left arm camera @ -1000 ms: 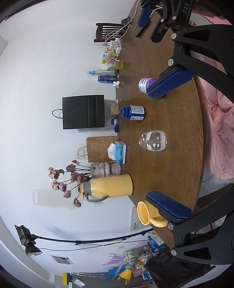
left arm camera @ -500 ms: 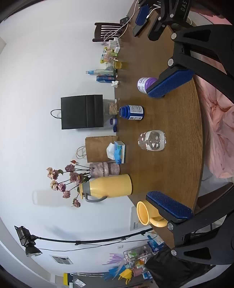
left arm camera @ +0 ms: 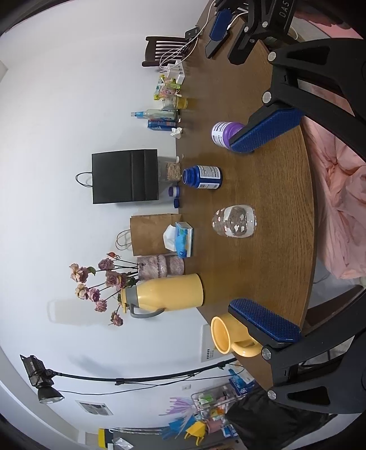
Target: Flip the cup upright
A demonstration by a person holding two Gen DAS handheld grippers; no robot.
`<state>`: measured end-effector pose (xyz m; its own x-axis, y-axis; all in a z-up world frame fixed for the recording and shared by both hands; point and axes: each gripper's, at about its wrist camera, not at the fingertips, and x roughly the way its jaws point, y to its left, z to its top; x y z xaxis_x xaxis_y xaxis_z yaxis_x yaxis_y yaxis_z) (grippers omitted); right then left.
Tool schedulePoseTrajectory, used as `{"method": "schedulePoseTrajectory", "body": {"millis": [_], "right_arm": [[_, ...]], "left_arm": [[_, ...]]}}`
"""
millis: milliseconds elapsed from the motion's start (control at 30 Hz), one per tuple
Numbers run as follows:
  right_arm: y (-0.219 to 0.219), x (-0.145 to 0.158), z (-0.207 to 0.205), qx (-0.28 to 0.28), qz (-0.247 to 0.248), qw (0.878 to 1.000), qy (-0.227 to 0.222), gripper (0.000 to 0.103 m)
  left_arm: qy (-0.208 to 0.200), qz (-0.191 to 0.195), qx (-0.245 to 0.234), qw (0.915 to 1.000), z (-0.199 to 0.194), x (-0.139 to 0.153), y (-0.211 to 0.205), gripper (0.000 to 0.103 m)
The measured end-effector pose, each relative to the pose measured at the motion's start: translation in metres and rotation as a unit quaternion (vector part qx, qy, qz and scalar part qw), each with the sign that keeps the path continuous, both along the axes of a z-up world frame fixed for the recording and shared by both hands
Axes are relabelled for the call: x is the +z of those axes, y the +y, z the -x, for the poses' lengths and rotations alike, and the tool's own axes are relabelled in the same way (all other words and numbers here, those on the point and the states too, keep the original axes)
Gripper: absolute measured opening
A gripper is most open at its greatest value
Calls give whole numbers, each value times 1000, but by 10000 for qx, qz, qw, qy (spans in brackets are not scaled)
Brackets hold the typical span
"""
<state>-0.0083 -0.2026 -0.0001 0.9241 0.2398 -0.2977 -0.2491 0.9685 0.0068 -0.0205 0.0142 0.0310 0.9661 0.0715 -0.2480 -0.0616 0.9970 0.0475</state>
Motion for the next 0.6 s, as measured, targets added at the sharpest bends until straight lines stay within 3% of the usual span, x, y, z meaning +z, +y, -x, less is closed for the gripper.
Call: {"method": "schedulePoseTrajectory", "body": {"millis": [600], "right_arm": [[-2, 2, -1, -1, 2, 10000, 6, 85]], "left_arm": [[-36, -22, -30, 10000, -2, -1, 0, 103]]}}
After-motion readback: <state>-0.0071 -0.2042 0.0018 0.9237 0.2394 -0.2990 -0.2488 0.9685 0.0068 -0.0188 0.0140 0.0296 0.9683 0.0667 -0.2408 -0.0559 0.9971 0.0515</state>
